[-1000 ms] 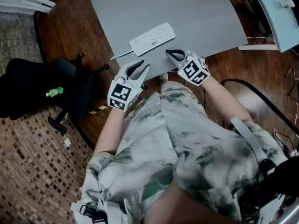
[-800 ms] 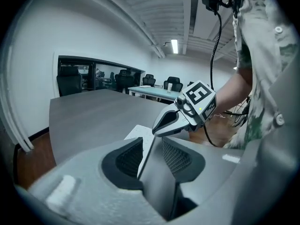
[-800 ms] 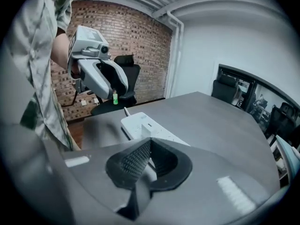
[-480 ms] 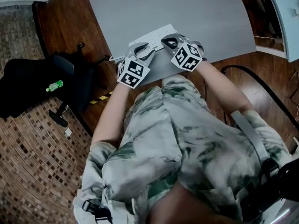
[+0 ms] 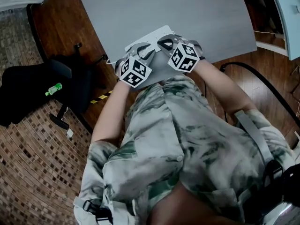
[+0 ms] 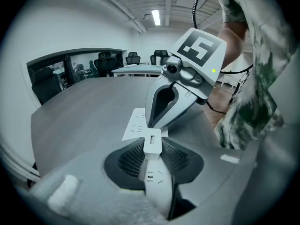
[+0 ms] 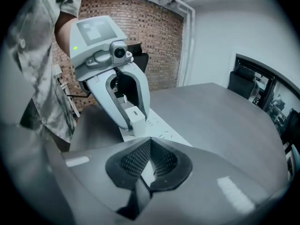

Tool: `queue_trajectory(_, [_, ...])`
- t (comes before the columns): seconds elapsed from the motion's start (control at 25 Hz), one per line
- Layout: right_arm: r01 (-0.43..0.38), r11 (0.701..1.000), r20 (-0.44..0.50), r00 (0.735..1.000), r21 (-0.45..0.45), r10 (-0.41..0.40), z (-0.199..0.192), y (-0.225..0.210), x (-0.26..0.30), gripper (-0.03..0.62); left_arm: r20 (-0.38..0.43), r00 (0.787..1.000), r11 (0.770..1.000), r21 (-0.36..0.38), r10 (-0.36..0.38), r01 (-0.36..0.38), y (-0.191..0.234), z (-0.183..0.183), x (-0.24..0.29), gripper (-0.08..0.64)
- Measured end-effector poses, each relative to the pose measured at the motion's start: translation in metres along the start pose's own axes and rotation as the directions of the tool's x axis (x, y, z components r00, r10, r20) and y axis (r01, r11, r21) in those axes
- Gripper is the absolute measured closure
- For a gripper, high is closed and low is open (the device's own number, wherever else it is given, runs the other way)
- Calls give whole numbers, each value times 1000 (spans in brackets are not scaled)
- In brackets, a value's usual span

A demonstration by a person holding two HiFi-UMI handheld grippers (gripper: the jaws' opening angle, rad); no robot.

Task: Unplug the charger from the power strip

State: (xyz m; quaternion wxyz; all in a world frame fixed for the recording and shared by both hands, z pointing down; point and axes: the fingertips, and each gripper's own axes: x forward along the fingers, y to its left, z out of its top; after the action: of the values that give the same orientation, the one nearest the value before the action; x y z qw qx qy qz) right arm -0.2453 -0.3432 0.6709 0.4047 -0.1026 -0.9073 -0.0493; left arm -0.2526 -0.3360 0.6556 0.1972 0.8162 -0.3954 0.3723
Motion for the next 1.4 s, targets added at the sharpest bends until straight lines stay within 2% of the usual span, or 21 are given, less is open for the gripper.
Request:
queue_trajectory(0.56, [27, 999, -26, 999, 40, -26, -2, 0, 1, 586, -48, 999, 998, 61, 13, -10, -3, 1, 0, 457])
queue_trajectory(0.64, [29, 999, -25, 999, 46, -28, -2, 1, 1, 586, -42, 999, 999, 50, 1, 1, -4, 1, -1, 457])
queue_trajectory(0.76, [27, 999, -24, 999, 41, -26, -3, 1, 0, 586, 68, 998, 1000, -15, 0, 1, 5, 26, -19, 456])
queue_trajectory(0.92, [32, 999, -33, 999, 40, -31, -4, -4, 0, 586, 146, 989, 1000, 20, 15, -19, 24, 68, -53, 454])
queue_trajectory(1.04, [38, 999, -29, 999, 29, -37, -2, -3, 4, 588, 158, 987, 1000, -1, 28, -29, 26, 66, -75, 454])
queue_trajectory(1.16, [84, 996, -24, 996, 20, -83, -1, -3, 2, 586, 174, 983, 996, -68, 64, -53, 21, 55, -98, 453])
queue_trajectory(1.28, [168, 986, 8, 986, 7, -169, 13, -11, -11, 586, 227, 968, 990, -110, 107, -84, 13, 50, -127, 453])
queue_trajectory(1.4, [209, 978, 42, 977, 24, -210, 31, 2, -32, 586, 276, 950, 983, -142, 148, -112, -1, 42, -164, 453])
